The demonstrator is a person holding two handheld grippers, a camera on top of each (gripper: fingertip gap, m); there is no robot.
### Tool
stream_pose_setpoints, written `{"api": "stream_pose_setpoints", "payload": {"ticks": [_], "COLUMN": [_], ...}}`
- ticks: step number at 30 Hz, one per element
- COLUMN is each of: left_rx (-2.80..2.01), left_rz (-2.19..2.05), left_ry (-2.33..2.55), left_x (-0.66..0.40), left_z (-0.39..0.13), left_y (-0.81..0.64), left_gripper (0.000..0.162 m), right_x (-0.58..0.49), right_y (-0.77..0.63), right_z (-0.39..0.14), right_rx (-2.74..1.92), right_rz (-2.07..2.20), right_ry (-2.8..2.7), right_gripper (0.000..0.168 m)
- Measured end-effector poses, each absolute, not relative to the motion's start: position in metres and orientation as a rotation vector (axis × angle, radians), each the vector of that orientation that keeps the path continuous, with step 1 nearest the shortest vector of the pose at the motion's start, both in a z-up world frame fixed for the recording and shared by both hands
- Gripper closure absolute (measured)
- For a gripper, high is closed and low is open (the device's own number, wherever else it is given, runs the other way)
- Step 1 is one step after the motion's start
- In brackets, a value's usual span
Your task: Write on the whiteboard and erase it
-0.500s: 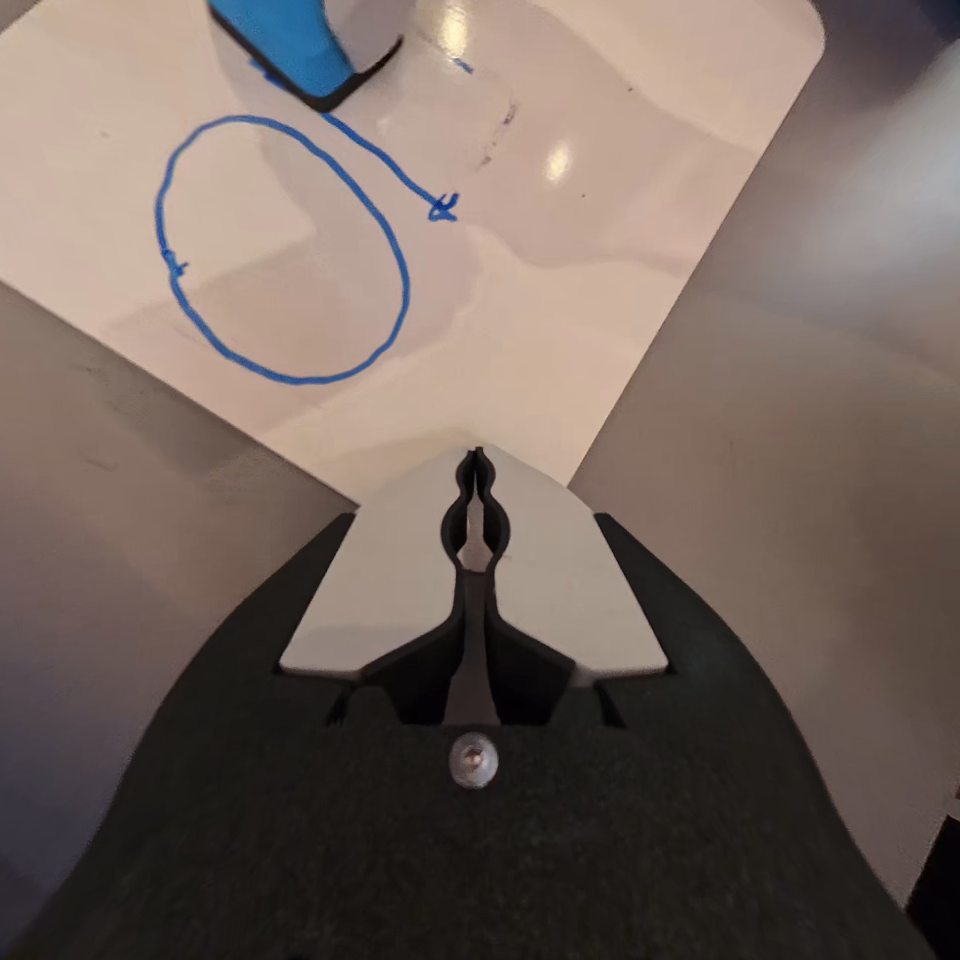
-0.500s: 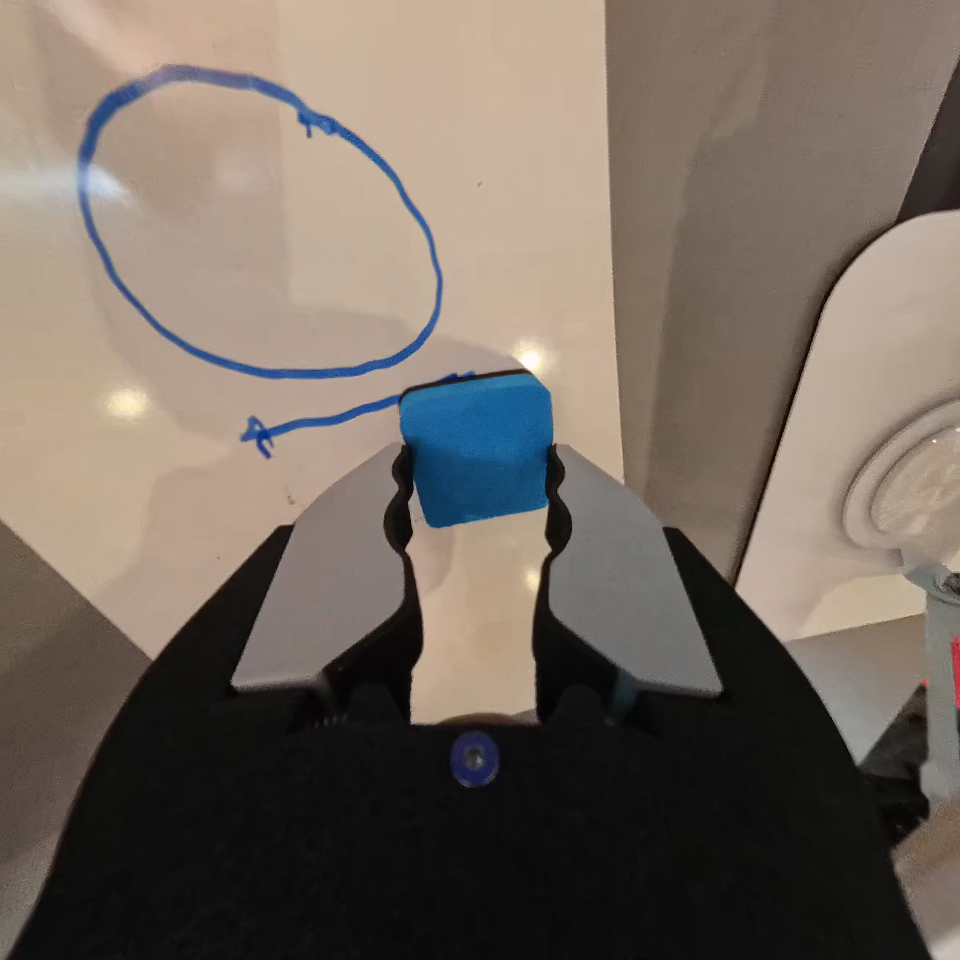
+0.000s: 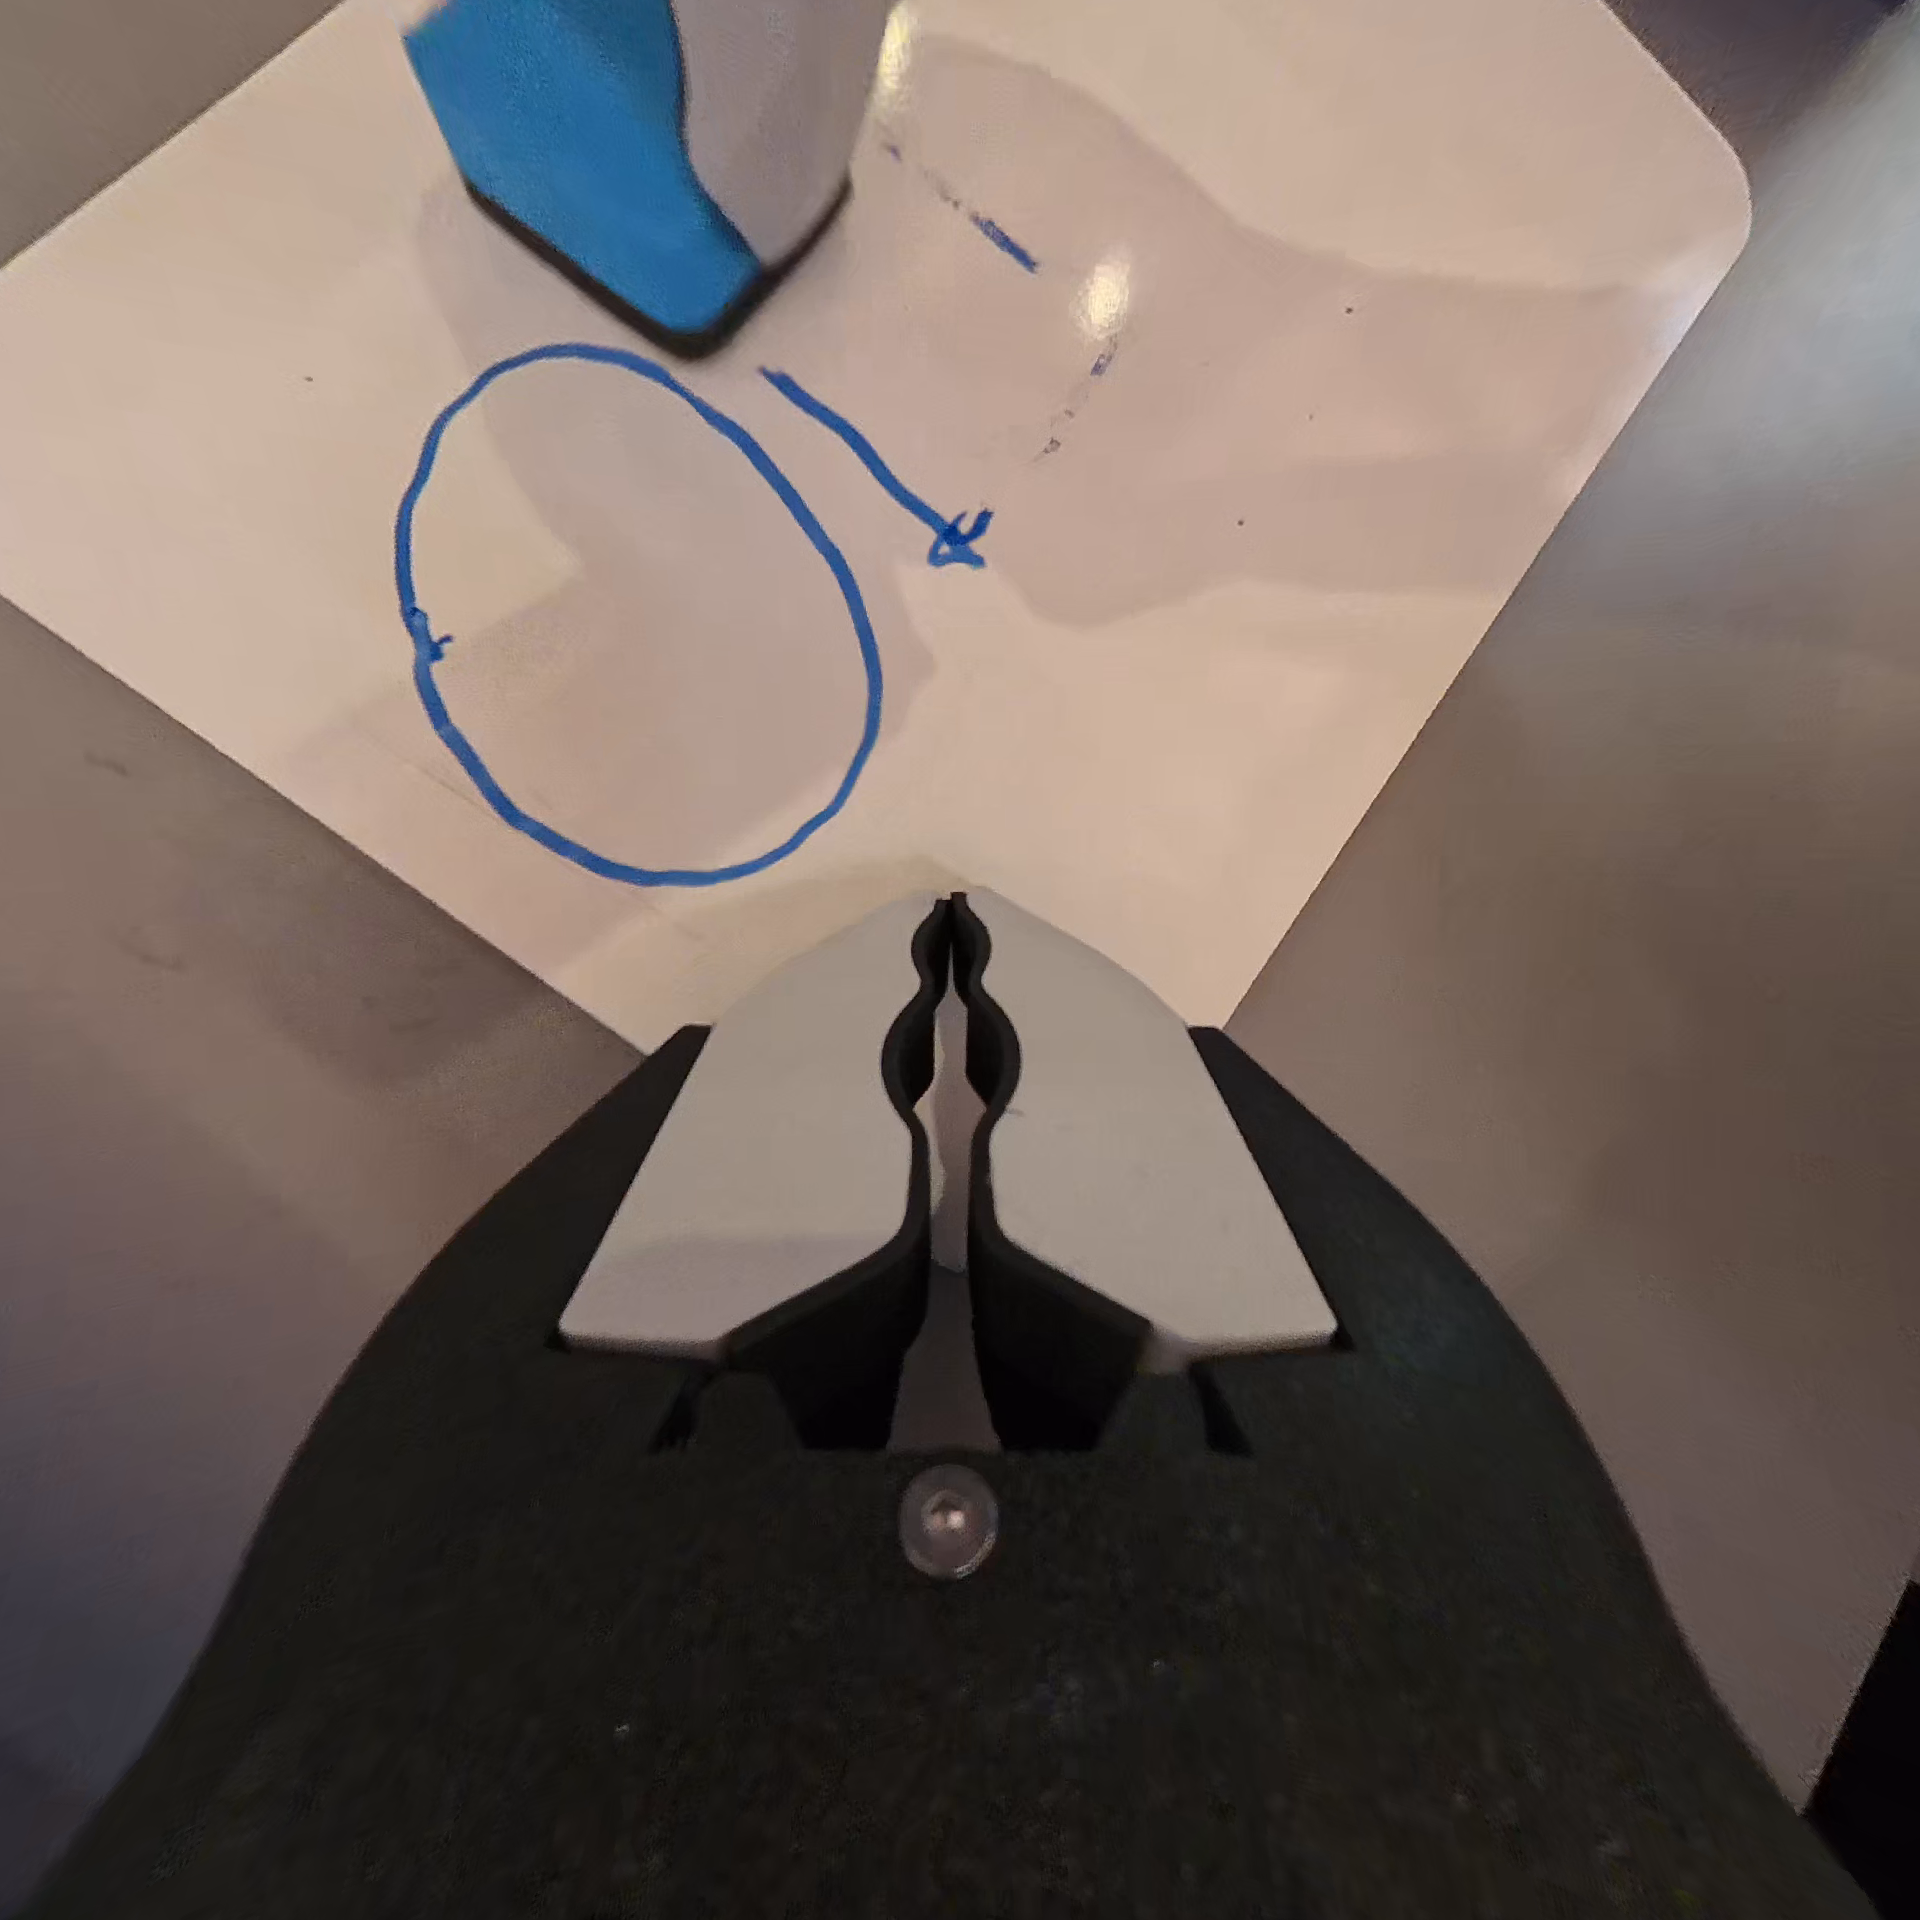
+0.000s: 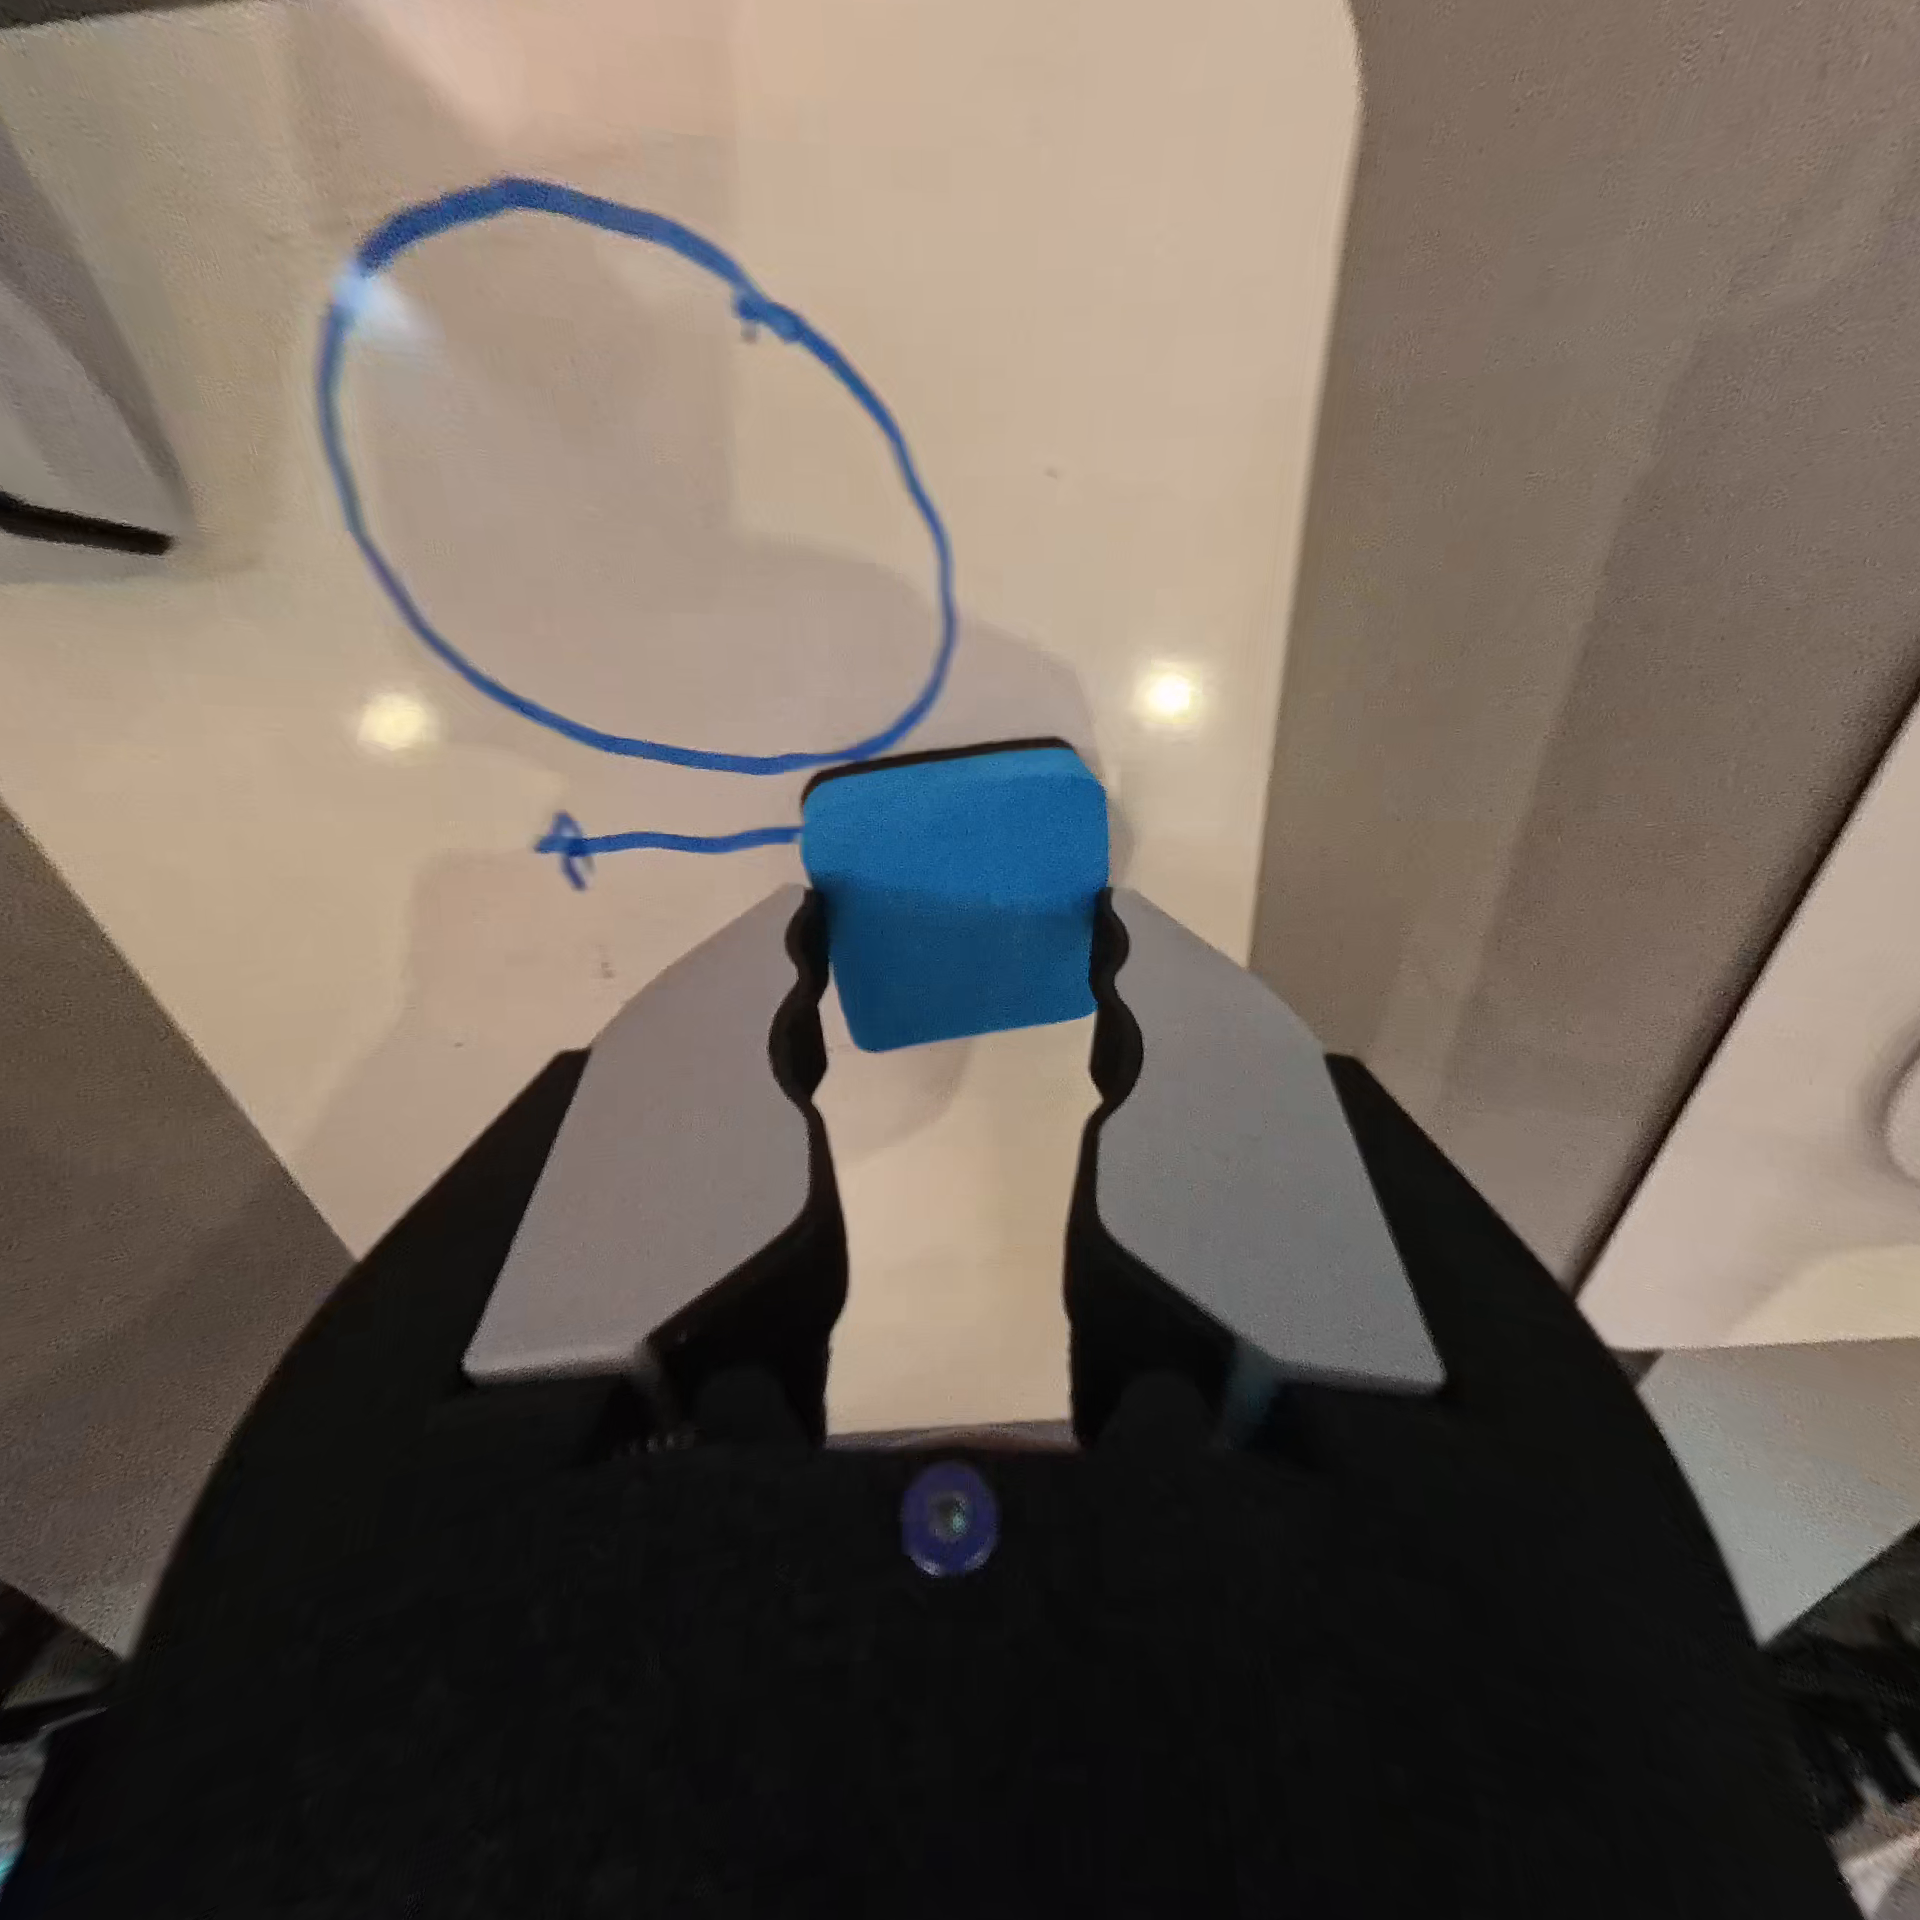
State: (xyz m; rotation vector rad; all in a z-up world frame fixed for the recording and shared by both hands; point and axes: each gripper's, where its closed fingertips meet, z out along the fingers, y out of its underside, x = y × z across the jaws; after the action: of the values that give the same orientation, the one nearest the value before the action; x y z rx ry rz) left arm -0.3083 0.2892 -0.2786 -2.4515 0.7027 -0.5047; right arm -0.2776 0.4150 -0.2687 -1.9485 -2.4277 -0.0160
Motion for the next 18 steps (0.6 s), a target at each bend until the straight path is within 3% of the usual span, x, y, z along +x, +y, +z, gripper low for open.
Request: {"api": "stream_pose_setpoints", "payload": {"ticks": [6,10,15,18], "left_rx": [-2.425,-2.413,-2.37,-2.358], "left_rz": [-0.488,-0.466,-0.407,-0.411], "left_ry": [0.717,0.717,0.742,0.725], "left_x": [-0.307,-0.307,-0.31,-0.311], "left_z": [-0.279,-0.279,-0.279,-0.279], "left_y": [0.29,0.29,0.284,0.279], "left_gripper": [0.162,0.162,0.162,0.162], "right_x": [-0.269,-0.269,-0.263,-0.253], "right_y": [0.384,0.433,0.355,0.383], "right_z": [-0.27,-0.27,-0.268,-0.27], "right_rx": [-1.766,-2.0,-1.941,-2.033], "right_rz": [-0.13,-0.1,0.023,-0.058], "right_ry": [-2.536,-2.319,-2.433,-2.277], "right_gripper": [0.119,0.12,0.119,0.119]}}
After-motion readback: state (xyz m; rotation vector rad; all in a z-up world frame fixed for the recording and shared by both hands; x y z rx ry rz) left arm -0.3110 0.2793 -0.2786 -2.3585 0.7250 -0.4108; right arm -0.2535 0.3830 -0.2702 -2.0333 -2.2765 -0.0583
